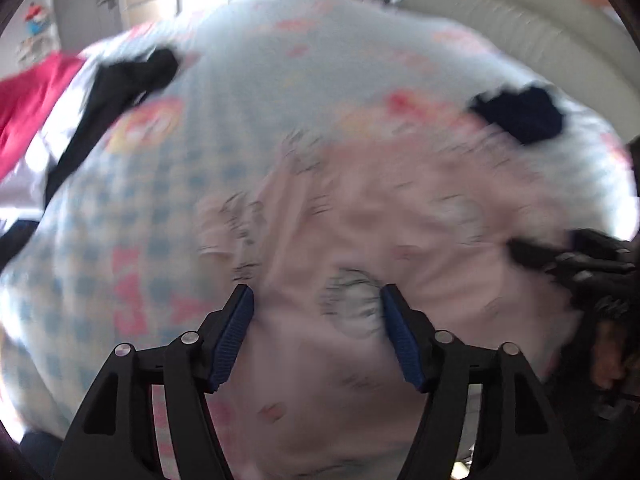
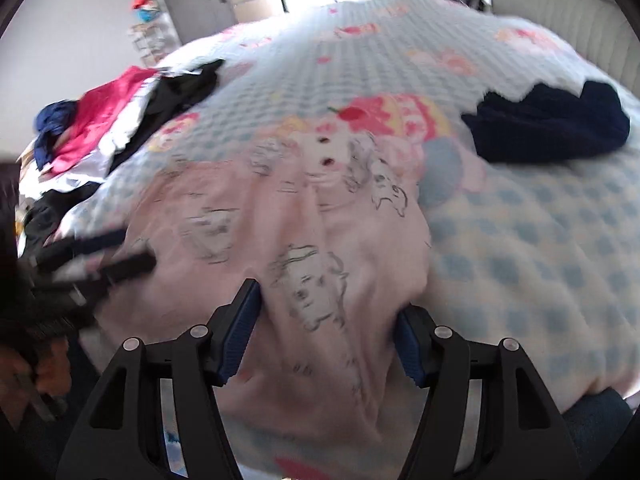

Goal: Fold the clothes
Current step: 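Move both open tools over the folded pants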

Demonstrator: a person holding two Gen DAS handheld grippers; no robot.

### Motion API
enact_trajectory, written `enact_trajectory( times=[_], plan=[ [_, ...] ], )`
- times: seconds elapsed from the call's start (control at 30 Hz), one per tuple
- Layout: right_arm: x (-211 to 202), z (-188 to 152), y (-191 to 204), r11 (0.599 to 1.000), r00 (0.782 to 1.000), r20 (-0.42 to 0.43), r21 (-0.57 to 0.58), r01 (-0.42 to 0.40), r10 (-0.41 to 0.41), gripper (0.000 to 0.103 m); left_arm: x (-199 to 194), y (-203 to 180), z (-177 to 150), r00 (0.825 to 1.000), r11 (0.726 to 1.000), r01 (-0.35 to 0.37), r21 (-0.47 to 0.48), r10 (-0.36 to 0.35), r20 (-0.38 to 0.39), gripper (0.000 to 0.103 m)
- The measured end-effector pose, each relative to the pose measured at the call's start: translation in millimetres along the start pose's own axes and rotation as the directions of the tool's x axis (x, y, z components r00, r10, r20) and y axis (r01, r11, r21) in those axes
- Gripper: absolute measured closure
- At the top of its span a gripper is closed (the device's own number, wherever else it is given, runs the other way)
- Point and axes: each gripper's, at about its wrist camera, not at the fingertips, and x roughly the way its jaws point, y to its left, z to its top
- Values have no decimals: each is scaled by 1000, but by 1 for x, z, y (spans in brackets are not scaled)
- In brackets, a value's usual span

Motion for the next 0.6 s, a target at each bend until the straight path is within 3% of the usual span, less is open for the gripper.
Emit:
enact_trajectory(
  times=[0.13, 0.23, 0.37, 0.5, 0.6],
  plan=[
    [9, -6, -9, 998, 1000, -21, 64, 24, -23, 39, -8, 20, 3, 998, 995, -37, -98, 41, 43, 30],
    [3, -7, -15, 996, 999, -4, 73, 46, -46, 39, -11, 47, -2, 996, 975, -76, -209, 83, 25, 29],
    [-4, -6, -20, 994, 999, 20, 101, 39, -42, 39, -23, 67, -4, 996, 951, 1, -308, 28, 90, 31],
    [-23, -4, -5, 998, 991, 118, 27, 58, -61, 37, -35, 39, -1, 986, 976, 81, -200, -49, 161, 31],
    [-20, -5, 5, 999, 994, 99, -21, 39, -37, 37, -30, 11, 1, 989, 994, 78, -74, -67, 135, 31]
  ],
)
